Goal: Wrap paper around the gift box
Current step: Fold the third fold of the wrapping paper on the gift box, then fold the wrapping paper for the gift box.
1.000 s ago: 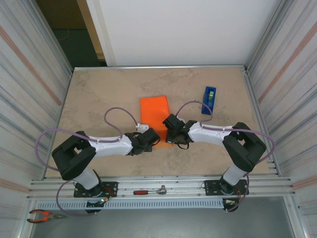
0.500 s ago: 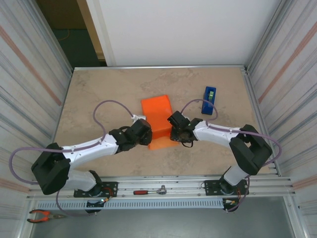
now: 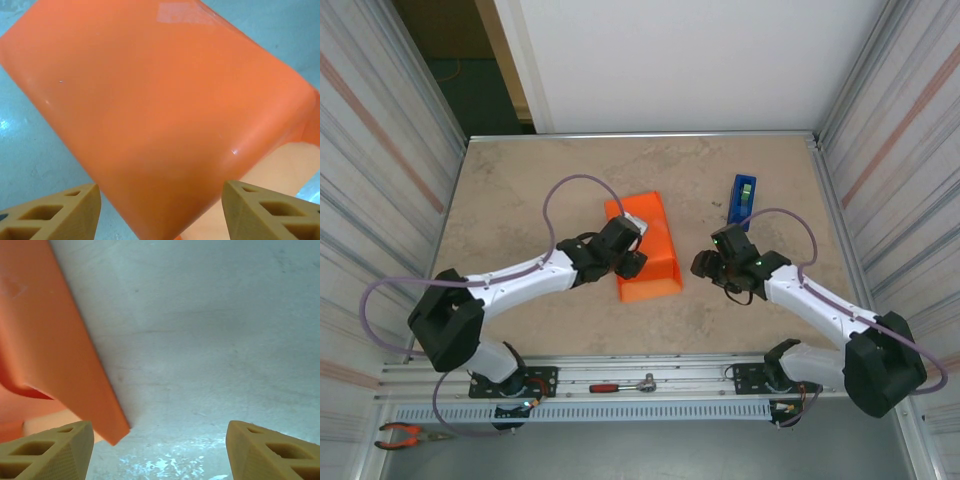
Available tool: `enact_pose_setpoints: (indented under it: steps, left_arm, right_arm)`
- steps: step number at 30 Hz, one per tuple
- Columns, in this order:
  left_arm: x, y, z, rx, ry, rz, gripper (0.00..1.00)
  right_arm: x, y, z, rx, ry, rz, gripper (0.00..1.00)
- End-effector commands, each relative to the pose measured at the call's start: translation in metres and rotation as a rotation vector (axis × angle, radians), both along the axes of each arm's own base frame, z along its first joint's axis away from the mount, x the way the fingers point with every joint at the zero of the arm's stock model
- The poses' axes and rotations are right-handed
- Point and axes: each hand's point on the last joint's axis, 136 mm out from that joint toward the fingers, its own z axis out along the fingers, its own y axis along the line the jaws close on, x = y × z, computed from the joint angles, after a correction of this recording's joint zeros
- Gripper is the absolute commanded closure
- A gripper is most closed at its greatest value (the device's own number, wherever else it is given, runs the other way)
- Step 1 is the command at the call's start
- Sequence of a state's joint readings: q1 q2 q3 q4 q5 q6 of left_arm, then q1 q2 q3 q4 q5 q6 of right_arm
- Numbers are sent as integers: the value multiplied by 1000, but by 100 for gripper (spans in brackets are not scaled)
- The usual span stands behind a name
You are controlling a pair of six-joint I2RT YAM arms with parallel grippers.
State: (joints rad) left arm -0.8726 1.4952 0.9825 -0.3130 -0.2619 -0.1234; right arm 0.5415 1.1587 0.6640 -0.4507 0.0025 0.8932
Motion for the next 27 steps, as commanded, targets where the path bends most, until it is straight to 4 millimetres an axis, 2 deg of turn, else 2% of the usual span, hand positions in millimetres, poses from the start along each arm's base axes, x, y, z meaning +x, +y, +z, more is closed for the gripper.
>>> enact_pose_setpoints:
  steps: [1,11,18,27]
  left_arm:
    - [-1,-9,3,101,-70,-120,35]
    - [-2,-7,-14,281,-99,-272,34]
    - [1,-2,-23,365,-104,-339,35]
    - [11,4,-38,439,-137,-321,37]
  right_arm:
    - [-5,7,3,51,16,70,31]
    - [-2,13,-4,77,33,83,26]
    - [5,-4,-14,104,66,-23,12]
    - [10,-8,-17,161,66,-56,11]
